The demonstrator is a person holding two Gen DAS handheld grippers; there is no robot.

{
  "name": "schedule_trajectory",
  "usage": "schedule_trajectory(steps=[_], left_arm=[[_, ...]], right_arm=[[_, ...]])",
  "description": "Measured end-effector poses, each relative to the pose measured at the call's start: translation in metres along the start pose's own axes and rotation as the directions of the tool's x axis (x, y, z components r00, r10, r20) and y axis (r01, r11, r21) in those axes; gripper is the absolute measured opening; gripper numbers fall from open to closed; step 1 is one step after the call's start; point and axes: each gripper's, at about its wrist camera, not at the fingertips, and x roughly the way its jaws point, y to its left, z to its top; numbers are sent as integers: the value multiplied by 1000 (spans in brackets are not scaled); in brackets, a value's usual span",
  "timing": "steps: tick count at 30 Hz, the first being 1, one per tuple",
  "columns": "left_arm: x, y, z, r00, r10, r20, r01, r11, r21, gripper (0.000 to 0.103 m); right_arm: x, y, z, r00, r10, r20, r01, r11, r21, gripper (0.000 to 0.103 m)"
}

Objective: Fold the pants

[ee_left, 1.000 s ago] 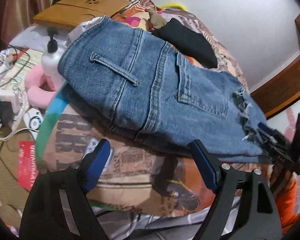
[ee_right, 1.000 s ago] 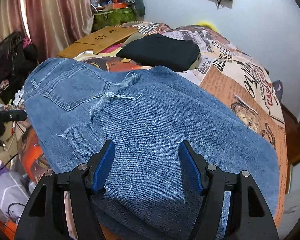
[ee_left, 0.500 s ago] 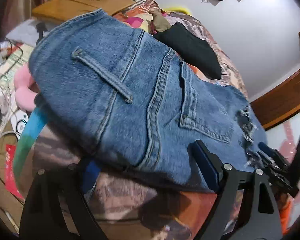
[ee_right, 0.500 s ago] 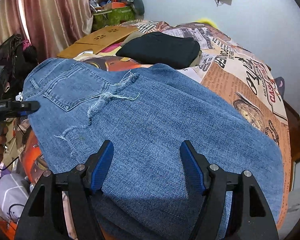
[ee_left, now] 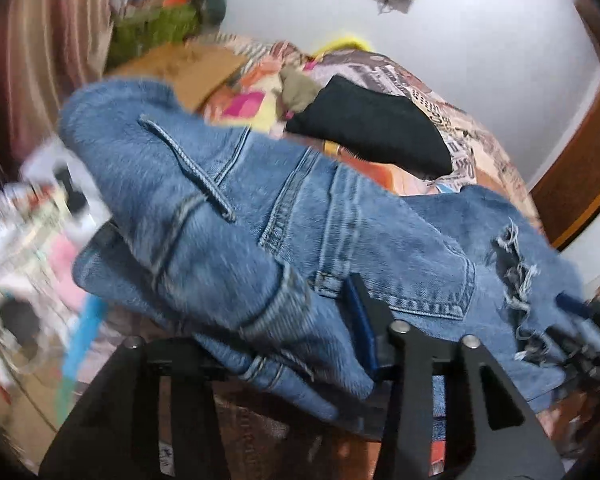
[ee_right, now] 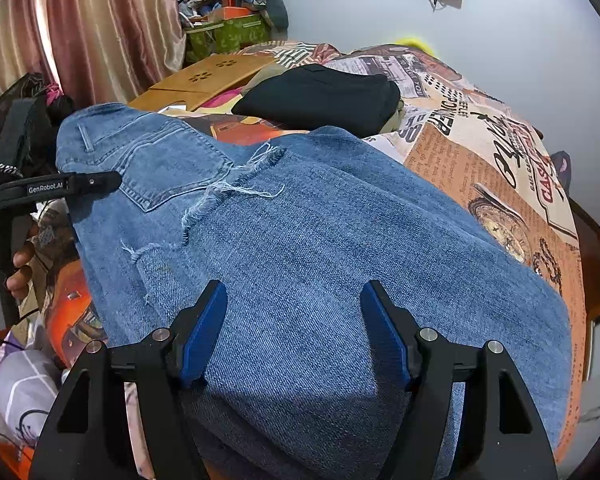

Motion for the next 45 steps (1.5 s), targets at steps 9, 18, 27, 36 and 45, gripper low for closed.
schedule_trajectory(steps=[9,18,27,36,45], left_arm=[[-46,-31,22,991,15,131,-28,995,97,30],[-101,-88,44,959,-5,285,-58,976,212,25],[-130,-158,56,937,-81,339,-39,941,335,22],[-139,-236,55,933,-175,314,14,890,455,18],[-117,-313,26,945,-281,165,128,786,605,15]], right_arm=[[-26,-23,-8,999,11,37,-16,992,127,67],[-81,-98,-54,988,-143,59,115,936,332,67],[-87,-162,-114,987,-162,4,136,845,518,67],[-75,-161,-122,995,-95,43,62,872,485,66],[-71,-165,-126,996,-56,75,11,865,502,66]])
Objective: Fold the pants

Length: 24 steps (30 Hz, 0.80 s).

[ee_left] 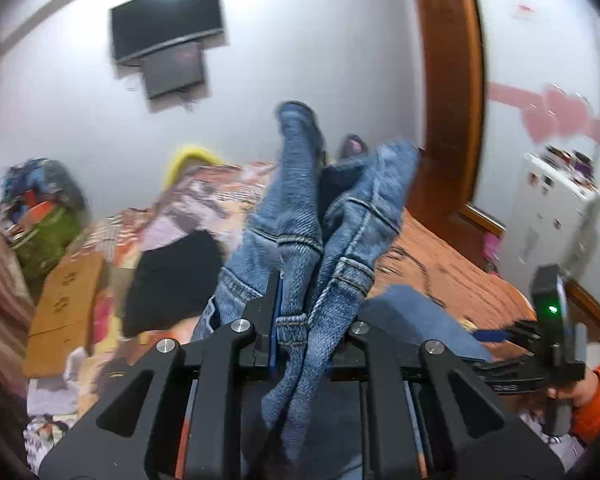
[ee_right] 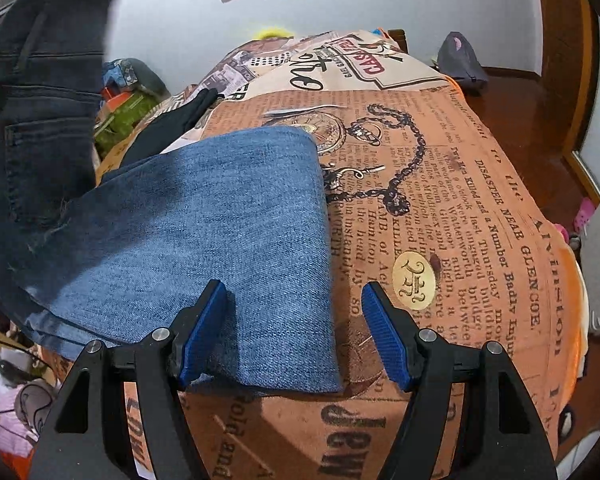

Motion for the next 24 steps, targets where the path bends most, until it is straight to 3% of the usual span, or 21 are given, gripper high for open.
schedule_trajectory(steps=[8,13,21,24], left_arm=[[35,-63,-19,989,-107,-104,119,987,109,15],[60,-78,-42,961,-156,-230,184,977,106,15],[68,-82,-60,929,-160,-333,207,972,109,18],[68,-84,-64,928,-150,-340,198,974,111,18]], right_arm=[[4,-4,2,1000,18,3,-18,1000,12,66],[4,-4,3,1000,13,4,-13,1000,12,66],[-11,-3,6,1000,-15,24,15,1000,6,67],[-22,-4,5,999,-23,40,22,1000,11,67]])
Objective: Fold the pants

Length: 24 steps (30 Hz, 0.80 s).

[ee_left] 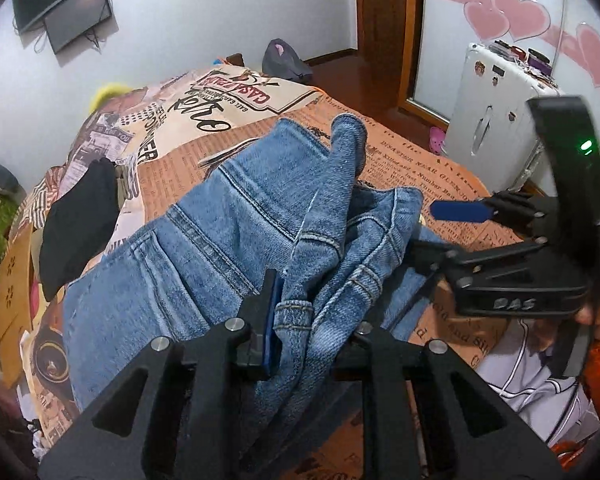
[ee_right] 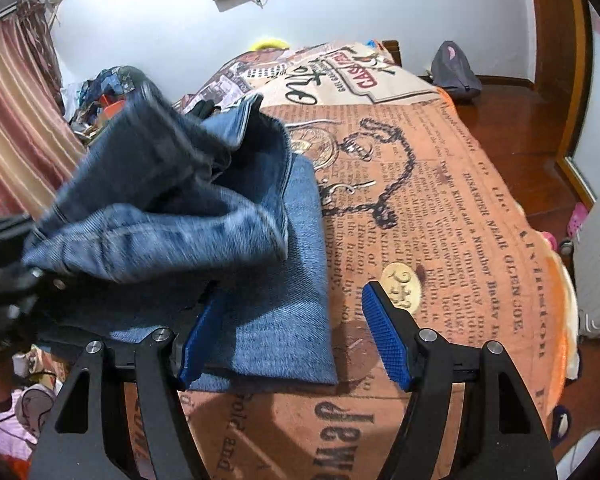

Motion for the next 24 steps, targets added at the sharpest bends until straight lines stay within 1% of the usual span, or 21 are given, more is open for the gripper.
schedule_trajectory(steps=[2,7,11,14,16,19,24], left_arm=[[-1,-4,-3,1000,17,0,-17,1000,8,18],[-7,-7,-8,999,42,-5,-42,999,-1,19],[-13,-7,-11,998,57,-11,-57,998,-10,19],[-18,-6,-11,997,81,-17,-81,997,-19,22],[-21,-6,-11,996,80,-28,-80,996,-33,24],[-23,-5,-10,996,76,-44,-78,996,-47,25],[-34,-1,-11,996,45,-71,-51,996,-78,27]], right_arm=[[-8,0,-2,1000,4,5,-4,1000,2,67],[-19,5,-12,1000,-4,2,4,999,-35,67],[-11,9,-19,1000,0,-22,-1,999,-52,67],[-3,12,-24,999,4,-47,-7,998,-65,67],[-2,14,-27,998,7,-55,-11,997,-76,67],[-1,16,-29,999,4,-54,-9,996,-84,67],[0,12,-29,998,32,-51,-35,997,-64,67]])
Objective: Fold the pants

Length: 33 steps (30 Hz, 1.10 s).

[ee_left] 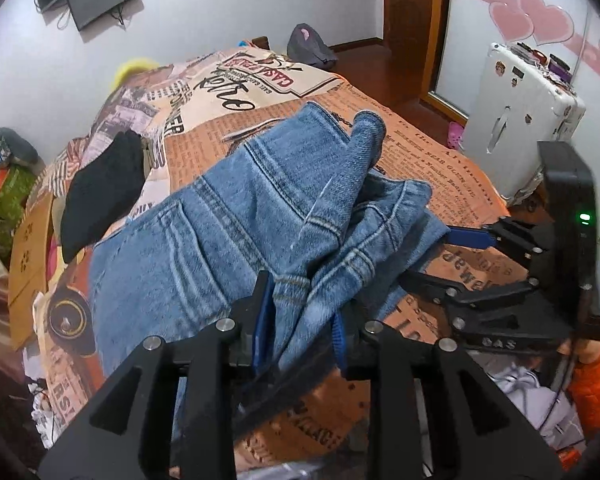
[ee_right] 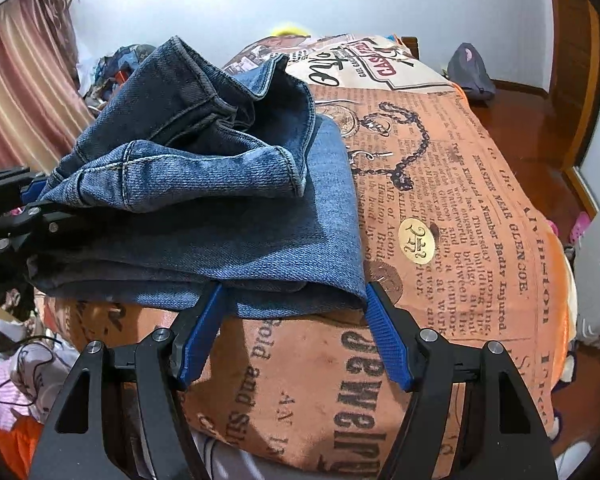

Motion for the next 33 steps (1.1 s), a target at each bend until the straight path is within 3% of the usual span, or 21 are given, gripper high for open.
schedule_trajectory(steps=[2,6,12,16,21,29,33], left_arm=[[-10,2,-3,1000,-8,4,8,1000,-4,30],[-34,19,-11,998,-15,56,18,998,-57,66],[-56,70,-16,990,82,119,-59,981,-182,73],[-40,117,-13,984,156,92,-127,958,-258,73],[1,174,-7,965,259,31,-240,928,-286,73],[64,243,10,957,286,-49,-287,902,-322,73],[91,258,1,967,238,-95,-256,916,-310,73]], right_arm=[[1,-1,0,1000,7,1,-7,1000,3,67],[1,1,0,1000,10,3,-10,1000,0,67],[2,1,1,1000,12,-2,-12,1000,0,68],[4,4,5,1000,-2,-4,2,1000,-11,69],[10,6,10,1000,-24,-9,24,999,-29,69],[22,-2,27,996,-82,-27,82,996,-25,69],[35,-9,45,992,-117,-47,115,992,-47,69]])
